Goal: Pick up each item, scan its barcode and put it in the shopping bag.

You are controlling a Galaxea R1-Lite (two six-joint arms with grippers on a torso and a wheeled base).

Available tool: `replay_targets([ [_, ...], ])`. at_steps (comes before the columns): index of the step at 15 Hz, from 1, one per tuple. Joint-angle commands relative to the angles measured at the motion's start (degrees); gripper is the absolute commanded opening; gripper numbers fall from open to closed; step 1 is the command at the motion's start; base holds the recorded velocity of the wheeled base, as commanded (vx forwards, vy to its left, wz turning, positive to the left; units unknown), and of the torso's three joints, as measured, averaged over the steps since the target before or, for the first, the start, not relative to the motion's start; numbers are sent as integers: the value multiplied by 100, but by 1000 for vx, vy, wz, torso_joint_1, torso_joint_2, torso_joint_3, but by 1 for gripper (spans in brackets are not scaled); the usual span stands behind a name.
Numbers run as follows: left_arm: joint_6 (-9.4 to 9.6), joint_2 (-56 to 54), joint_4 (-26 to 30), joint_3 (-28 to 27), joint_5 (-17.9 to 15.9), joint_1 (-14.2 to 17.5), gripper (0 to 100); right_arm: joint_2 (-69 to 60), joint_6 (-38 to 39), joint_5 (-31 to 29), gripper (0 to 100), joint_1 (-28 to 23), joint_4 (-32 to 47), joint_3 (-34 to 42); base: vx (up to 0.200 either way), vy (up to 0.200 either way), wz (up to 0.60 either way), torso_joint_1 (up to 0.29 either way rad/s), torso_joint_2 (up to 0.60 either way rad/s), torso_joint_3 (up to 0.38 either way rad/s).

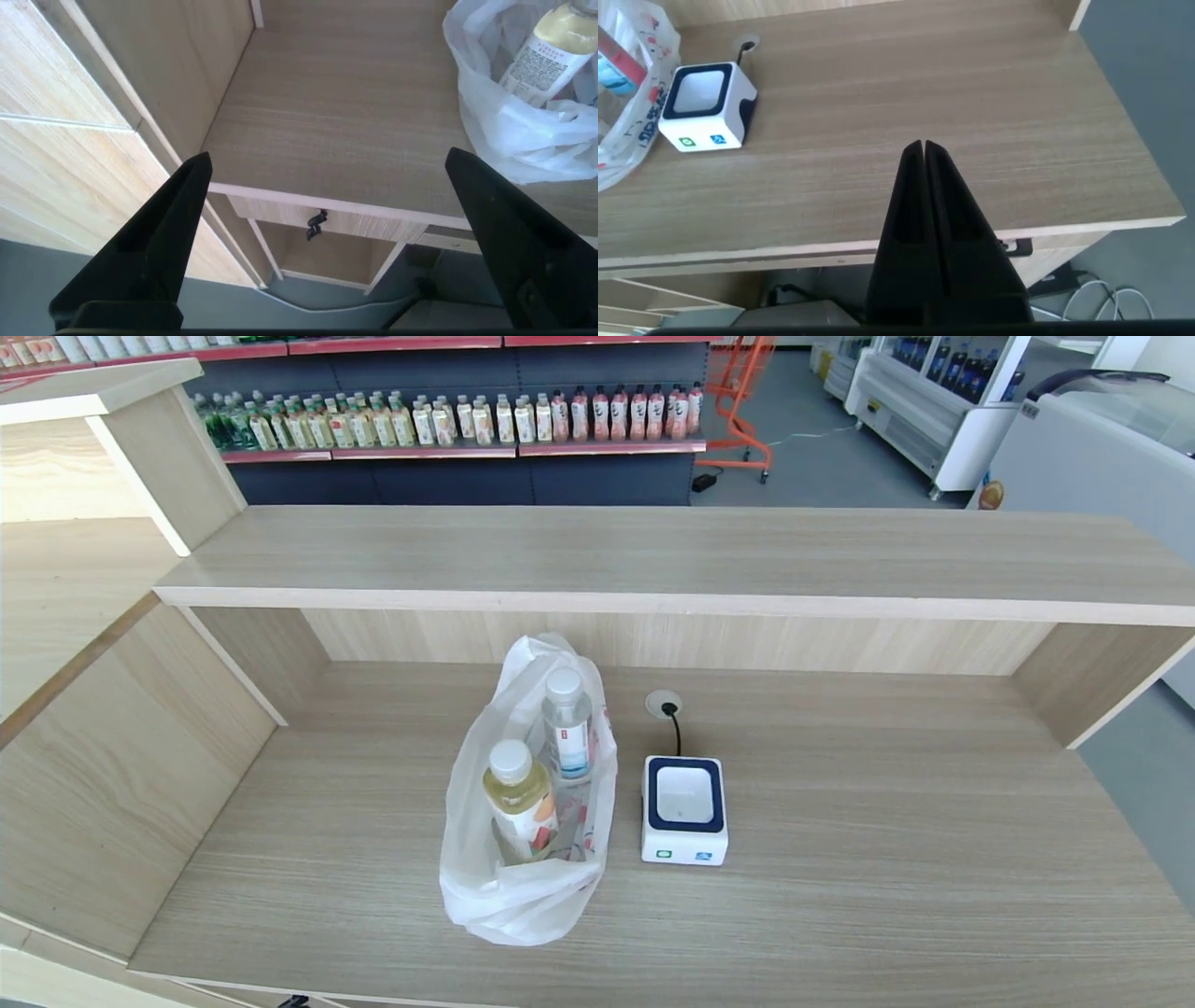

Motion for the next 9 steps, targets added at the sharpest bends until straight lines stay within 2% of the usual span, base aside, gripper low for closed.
replay_targets([
  [1, 6, 22, 0, 0, 1, -5, 100, 22, -3, 0, 0, -2, -3, 0, 200, 0, 0, 17, 2, 7],
  [2, -11, -5, 0, 0, 1, -5, 100, 22, -3, 0, 0, -2, -3, 0, 200, 0, 0, -2, -2, 2],
  [9, -11, -5, 0, 0, 1, -5, 100, 22, 5, 0, 0, -2, -3, 0, 0, 0, 0, 0, 0, 0],
])
